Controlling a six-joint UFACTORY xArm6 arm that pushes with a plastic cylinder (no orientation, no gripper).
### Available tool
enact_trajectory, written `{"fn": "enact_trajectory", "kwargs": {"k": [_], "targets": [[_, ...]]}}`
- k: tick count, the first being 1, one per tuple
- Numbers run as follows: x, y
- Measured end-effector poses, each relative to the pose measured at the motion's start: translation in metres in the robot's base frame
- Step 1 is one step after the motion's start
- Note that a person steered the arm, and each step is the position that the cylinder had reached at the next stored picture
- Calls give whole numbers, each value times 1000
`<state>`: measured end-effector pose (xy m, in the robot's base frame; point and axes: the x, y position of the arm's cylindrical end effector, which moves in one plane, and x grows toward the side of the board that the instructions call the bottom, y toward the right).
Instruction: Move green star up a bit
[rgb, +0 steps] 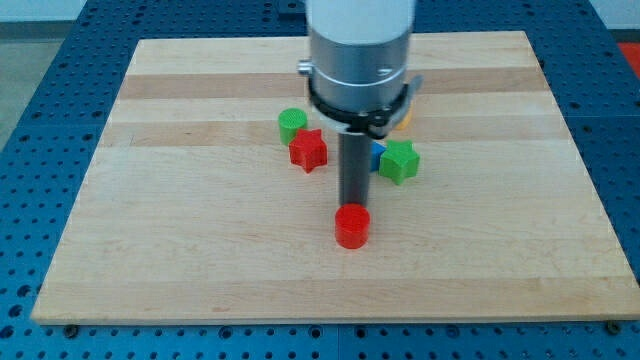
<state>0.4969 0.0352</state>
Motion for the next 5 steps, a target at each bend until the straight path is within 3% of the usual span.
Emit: {"fn": "enact_trajectory", "kwargs": {"k": [1, 4, 5], "targets": [[-26, 20], [-15, 34], [-48, 34]]}}
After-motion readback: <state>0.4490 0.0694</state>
